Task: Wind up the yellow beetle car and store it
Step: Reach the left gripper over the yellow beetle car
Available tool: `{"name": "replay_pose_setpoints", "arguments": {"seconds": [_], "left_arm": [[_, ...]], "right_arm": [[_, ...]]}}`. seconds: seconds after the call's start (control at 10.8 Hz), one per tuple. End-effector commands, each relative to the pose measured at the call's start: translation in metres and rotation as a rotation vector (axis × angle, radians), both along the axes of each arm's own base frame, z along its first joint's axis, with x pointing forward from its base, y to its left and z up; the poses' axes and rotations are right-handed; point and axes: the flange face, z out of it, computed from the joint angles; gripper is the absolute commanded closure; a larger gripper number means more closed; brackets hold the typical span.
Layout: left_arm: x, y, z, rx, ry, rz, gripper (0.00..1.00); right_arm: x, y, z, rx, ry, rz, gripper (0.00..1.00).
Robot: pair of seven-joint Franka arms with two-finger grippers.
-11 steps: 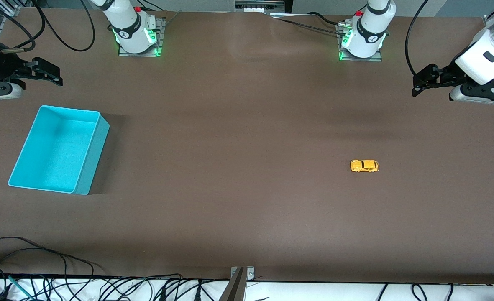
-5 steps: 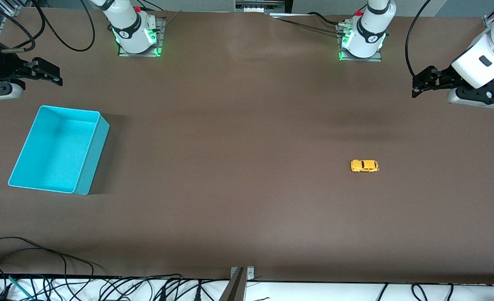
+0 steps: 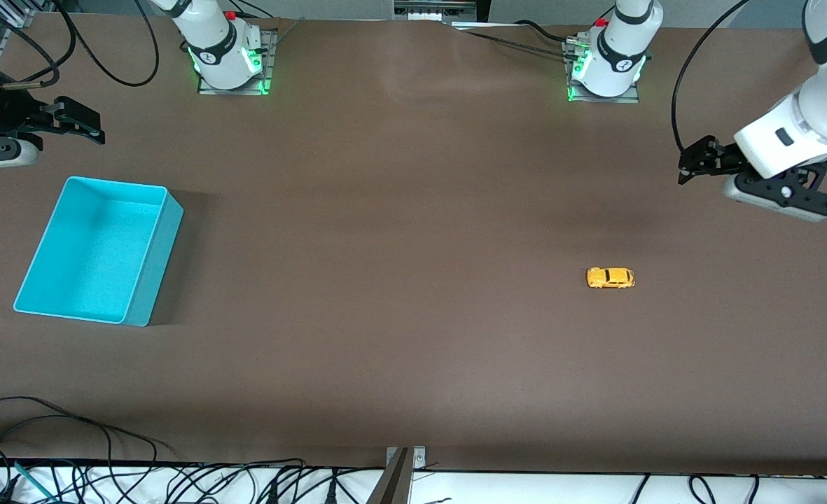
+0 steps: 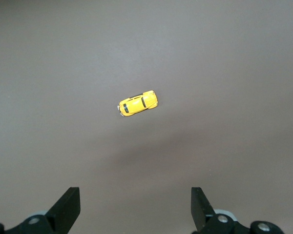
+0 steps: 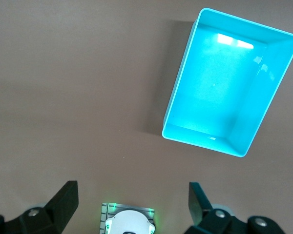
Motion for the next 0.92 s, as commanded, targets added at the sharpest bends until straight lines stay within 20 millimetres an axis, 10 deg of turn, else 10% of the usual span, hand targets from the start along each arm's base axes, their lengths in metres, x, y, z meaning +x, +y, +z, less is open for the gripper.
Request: {"name": "replay_pose_setpoints", "arguments": {"seconds": [0.0,0.83], "left_arm": [[0.013,0.001,-0.032,0.010,-0.002,-0.150,0.00],[0.036,0.009,-0.207,-0.008,-0.067,-0.827,0.00]], "right_arm": [[0.002,-0.001,0.003,-0.004,-0.009,-0.007,0.00],[0.011,0.002,0.004,0.012,-0.083,0.018,0.00]]}}
